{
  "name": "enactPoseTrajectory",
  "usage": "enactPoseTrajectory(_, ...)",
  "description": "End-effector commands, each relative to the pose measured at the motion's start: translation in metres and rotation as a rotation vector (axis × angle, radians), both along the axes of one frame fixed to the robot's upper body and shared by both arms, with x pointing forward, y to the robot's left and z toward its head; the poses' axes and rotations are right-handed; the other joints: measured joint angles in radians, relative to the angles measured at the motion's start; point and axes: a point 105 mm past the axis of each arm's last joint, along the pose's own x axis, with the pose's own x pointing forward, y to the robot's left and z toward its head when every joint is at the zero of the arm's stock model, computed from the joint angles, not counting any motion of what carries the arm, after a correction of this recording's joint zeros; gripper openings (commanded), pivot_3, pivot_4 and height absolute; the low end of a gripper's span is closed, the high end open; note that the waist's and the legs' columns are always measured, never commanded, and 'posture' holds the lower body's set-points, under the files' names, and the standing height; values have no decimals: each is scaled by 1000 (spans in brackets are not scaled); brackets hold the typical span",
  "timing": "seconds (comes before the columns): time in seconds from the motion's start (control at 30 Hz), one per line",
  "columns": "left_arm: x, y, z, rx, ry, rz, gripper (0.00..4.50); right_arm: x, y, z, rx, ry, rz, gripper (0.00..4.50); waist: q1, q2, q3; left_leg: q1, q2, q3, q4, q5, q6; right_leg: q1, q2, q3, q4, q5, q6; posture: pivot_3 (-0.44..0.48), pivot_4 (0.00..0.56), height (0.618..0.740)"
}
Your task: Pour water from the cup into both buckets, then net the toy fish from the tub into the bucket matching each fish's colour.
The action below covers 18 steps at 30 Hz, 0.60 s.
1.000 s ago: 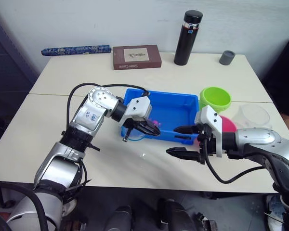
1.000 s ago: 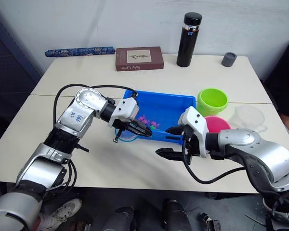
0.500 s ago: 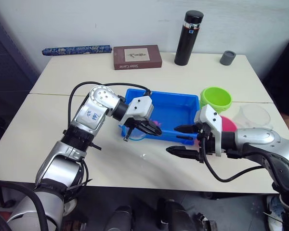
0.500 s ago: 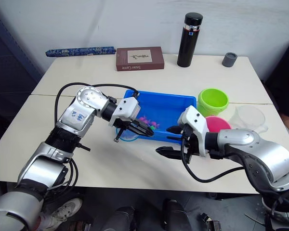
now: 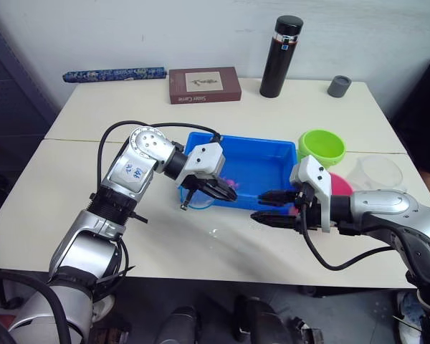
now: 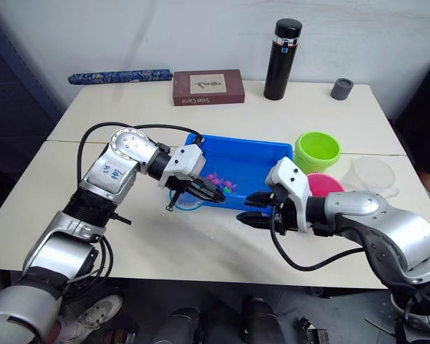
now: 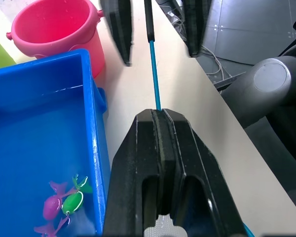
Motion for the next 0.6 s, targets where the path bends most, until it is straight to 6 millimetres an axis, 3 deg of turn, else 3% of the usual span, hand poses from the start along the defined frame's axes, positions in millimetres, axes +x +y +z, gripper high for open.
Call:
enactPoseTrajectory(0.03,1,3,8,-17,-26,2,0,-3,1,11,6,-43,17,790,0,0,0,0,0,0,0,0,0,0,0,0,0,0,0,0,150,739)
enactPoseTrajectory(0.1,1,4,7,-13,-27,3,0,-3,1,11,7,-43,17,13,0,0,0,0,0,0,0,0,0,0,0,0,0,0,0,0,150,739)
enactPoseTrajectory(0.6,4,4,8,-18,13,41,0,-4,0,12,7,-41,22,13,0,0,0,0,0,0,0,0,0,0,0,0,0,0,0,0,150,739)
